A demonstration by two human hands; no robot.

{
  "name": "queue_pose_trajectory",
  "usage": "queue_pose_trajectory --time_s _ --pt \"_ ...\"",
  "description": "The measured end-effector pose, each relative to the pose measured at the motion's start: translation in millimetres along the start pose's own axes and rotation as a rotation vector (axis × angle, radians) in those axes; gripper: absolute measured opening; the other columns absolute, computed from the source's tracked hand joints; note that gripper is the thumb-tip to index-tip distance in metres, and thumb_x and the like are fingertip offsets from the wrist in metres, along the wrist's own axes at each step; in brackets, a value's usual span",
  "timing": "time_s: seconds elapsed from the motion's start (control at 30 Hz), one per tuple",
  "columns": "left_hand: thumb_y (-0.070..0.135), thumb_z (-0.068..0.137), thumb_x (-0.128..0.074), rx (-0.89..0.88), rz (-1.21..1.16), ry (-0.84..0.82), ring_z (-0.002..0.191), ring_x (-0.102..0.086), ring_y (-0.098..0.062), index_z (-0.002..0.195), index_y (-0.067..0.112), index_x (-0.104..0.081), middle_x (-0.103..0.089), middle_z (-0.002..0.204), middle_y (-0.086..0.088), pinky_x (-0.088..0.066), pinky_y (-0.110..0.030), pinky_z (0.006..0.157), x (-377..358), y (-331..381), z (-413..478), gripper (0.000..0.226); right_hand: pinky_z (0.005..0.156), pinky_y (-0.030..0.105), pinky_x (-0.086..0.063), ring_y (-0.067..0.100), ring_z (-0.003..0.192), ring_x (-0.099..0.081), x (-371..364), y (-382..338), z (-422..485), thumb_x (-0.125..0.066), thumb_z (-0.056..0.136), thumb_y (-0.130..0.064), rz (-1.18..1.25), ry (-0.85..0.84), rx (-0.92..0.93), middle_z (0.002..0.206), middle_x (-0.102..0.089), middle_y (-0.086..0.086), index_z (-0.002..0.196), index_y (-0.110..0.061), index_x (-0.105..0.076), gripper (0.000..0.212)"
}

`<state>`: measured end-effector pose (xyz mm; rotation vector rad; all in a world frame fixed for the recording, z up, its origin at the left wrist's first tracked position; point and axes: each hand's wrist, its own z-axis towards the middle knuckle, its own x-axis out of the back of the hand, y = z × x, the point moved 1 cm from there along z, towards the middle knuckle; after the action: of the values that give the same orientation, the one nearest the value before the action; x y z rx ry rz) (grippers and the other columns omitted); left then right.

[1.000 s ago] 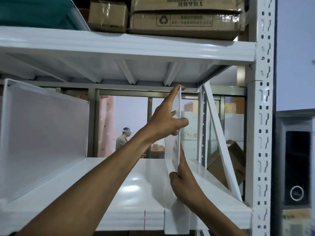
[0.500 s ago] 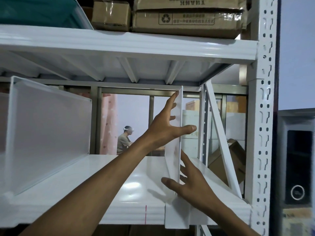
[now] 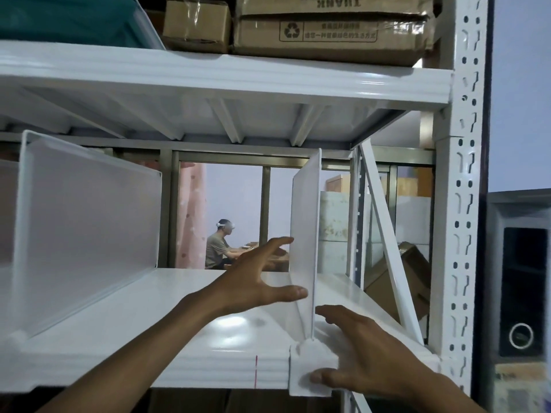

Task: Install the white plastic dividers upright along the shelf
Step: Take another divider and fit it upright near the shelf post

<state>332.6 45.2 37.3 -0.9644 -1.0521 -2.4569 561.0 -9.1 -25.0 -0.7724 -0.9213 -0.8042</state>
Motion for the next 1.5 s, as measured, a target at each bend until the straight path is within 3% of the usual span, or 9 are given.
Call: queue_pose_trajectory --time_s 0.1,0.23,0.43,0.57,0.63,0.8,1.0,1.17,1.5 --pt "0.073 0.066 -0.073 0.025 0.11 -0.087 0.127 -0.039 0.005 0.133 0.069 -0.024 -0.029 0.138 0.039 -0.036 -0.024 0.099 -6 -5 -13 0.083 0.097 0.025 -0.044 -0.001 0.117 -0.045 -6 -2 -6 -0.055 0.056 -0.09 -0.061 0.002 0.029 0.139 -0.038 -0.031 0.133 -0.05 -0.027 0.091" --pt "0.072 0.068 -0.072 0.042 0.181 -0.159 0.134 -0.038 -0.001 0.138 0.061 -0.031 -0.035 0.153 0.025 -0.036 -0.031 0.108 -17 -10 -24 0.081 0.088 0.009 -0.033 -0.005 0.11 -0.042 -13 -5 -13 -0.052 0.059 -0.088 -0.153 -0.017 0.053 0.136 -0.039 -0.032 0.133 -0.048 -0.03 0.087" --pt "0.077 0.068 -0.068 0.063 0.348 -0.306 0.146 -0.025 -0.008 0.142 0.062 -0.023 -0.021 0.16 0.028 -0.026 -0.04 0.117 -20 -20 -34 0.088 0.106 0.022 -0.029 0.006 0.131 -0.036 -18 -8 -17 -0.049 0.063 -0.087 -0.297 -0.012 0.093 0.149 -0.029 -0.024 0.144 -0.042 -0.023 0.096" --pt "0.076 0.067 -0.07 0.052 0.425 -0.413 0.138 -0.031 -0.002 0.142 0.062 -0.022 -0.025 0.155 0.032 -0.03 -0.037 0.116 -20 -25 -50 0.091 0.084 0.021 -0.049 0.011 0.1 -0.066 -25 -7 -19 -0.061 0.053 -0.078 -0.389 0.166 0.196 0.122 -0.063 -0.012 0.128 -0.029 -0.05 0.091" --pt "0.075 0.066 -0.072 0.026 0.47 -0.441 0.134 -0.034 0.0 0.141 0.061 -0.021 -0.028 0.152 0.033 -0.031 -0.034 0.116 -19 -29 -61 0.092 0.078 0.022 -0.052 0.012 0.092 -0.068 -30 -6 -18 -0.066 0.05 -0.073 -0.39 0.213 0.217 0.114 -0.068 -0.007 0.123 -0.024 -0.053 0.089" --pt "0.072 0.073 -0.068 -0.035 0.653 -0.436 0.147 -0.013 0.0 0.14 0.067 -0.002 -0.01 0.162 0.028 -0.015 -0.03 0.121 -7 -47 -83 0.095 0.081 0.025 -0.052 0.016 0.093 -0.069 -36 -2 -15 -0.081 0.043 -0.062 -0.456 0.211 0.223 0.113 -0.069 -0.002 0.12 -0.019 -0.056 0.092" --pt "0.056 0.081 -0.065 -0.067 0.766 -0.365 0.15 -0.01 -0.006 0.127 0.073 0.013 -0.007 0.164 0.022 -0.008 -0.018 0.111 -1 -59 -92 0.093 0.089 0.026 -0.04 0.02 0.097 -0.069 -39 2 -14 -0.086 0.032 -0.054 -0.516 0.248 0.207 0.112 -0.07 0.004 0.118 -0.01 -0.065 0.098" --pt "0.049 0.083 -0.066 -0.031 0.773 -0.439 0.153 -0.005 -0.018 0.139 0.071 0.015 -0.001 0.166 0.018 -0.003 -0.039 0.123 -5 -62 -88 0.1 0.08 0.028 -0.052 0.02 0.094 -0.069 -42 4 -11 -0.085 0.031 -0.054 -0.502 0.254 0.208 0.111 -0.071 0.003 0.115 -0.01 -0.066 0.096" --pt "0.052 0.086 -0.064 -0.039 0.814 -0.435 0.154 -0.003 -0.023 0.124 0.072 0.029 0.003 0.167 0.014 -0.01 -0.044 0.123 -9 -64 -86 0.103 0.072 0.025 -0.053 0.021 0.088 -0.067 -44 7 -6 -0.084 0.034 -0.058 -0.481 0.258 0.226 0.103 -0.072 0.002 0.114 -0.013 -0.061 0.095"
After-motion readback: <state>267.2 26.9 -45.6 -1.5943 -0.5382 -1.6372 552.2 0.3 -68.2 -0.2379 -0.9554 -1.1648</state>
